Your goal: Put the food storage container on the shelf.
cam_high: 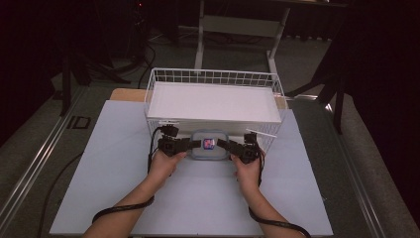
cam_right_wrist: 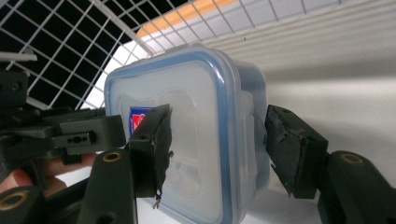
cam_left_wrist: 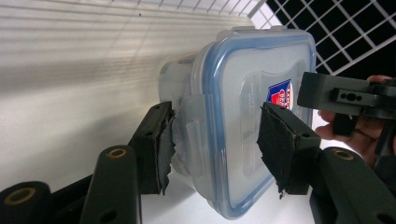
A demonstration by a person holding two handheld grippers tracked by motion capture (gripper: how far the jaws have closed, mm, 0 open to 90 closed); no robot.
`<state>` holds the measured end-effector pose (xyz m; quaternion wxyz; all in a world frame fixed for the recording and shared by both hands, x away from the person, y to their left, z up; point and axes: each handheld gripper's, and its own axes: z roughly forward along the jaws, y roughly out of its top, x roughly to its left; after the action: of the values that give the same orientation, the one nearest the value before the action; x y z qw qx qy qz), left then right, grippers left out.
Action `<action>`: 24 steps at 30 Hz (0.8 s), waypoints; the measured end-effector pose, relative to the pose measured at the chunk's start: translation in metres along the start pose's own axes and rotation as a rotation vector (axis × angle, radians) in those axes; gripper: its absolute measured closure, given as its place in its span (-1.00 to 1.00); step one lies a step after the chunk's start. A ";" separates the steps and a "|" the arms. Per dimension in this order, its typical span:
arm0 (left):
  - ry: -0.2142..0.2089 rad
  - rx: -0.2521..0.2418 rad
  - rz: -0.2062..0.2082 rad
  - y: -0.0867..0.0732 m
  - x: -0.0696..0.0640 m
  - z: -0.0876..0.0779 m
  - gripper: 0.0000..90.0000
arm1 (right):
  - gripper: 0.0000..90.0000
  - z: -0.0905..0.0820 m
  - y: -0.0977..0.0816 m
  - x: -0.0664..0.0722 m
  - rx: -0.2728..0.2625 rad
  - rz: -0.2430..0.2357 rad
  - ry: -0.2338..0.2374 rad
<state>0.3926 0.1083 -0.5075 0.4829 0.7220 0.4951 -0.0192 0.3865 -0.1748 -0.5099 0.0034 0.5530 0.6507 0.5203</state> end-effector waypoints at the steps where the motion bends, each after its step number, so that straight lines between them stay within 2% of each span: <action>1: 0.007 -0.006 0.017 0.000 0.000 0.000 0.05 | -0.05 0.001 0.001 0.000 -0.002 0.003 0.000; 5: 0.024 -0.053 0.035 -0.003 -0.003 0.005 0.03 | -0.10 0.004 0.000 -0.004 -0.021 0.032 0.004; 7: 0.036 -0.070 0.087 -0.005 -0.005 0.008 -0.05 | -0.14 0.006 -0.003 -0.003 -0.031 0.002 -0.014; 9: 0.047 -0.086 0.121 -0.007 -0.006 0.011 -0.13 | -0.19 0.008 -0.003 0.000 -0.032 -0.023 -0.037; 11: 0.056 -0.098 0.129 -0.008 -0.007 0.013 -0.17 | -0.22 0.009 -0.003 0.002 -0.030 -0.045 -0.053; 13: 0.060 -0.112 0.130 -0.009 -0.007 0.014 -0.18 | -0.23 0.010 -0.002 0.002 -0.027 -0.044 -0.053; 16: 0.100 -0.127 0.136 -0.010 -0.009 0.015 -0.15 | -0.24 0.012 -0.001 0.002 -0.034 -0.060 -0.083; 17: 0.096 -0.138 0.137 -0.011 -0.007 0.015 -0.17 | -0.24 0.012 -0.001 0.001 -0.039 -0.072 -0.097; 18: 0.095 -0.150 0.115 -0.011 -0.006 0.015 -0.14 | -0.22 0.013 -0.001 -0.001 -0.038 -0.081 -0.102; 20: 0.087 -0.134 0.088 -0.009 -0.004 0.015 -0.13 | -0.22 0.014 -0.001 -0.005 -0.038 -0.070 -0.077; 24: 0.099 -0.141 0.116 -0.009 -0.006 0.016 -0.14 | -0.23 0.015 0.001 -0.003 -0.039 -0.092 -0.096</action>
<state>0.3903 0.0935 -0.5192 0.5079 0.7138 0.4757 0.0794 0.3975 -0.1671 -0.5179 0.0695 0.5468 0.6642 0.5051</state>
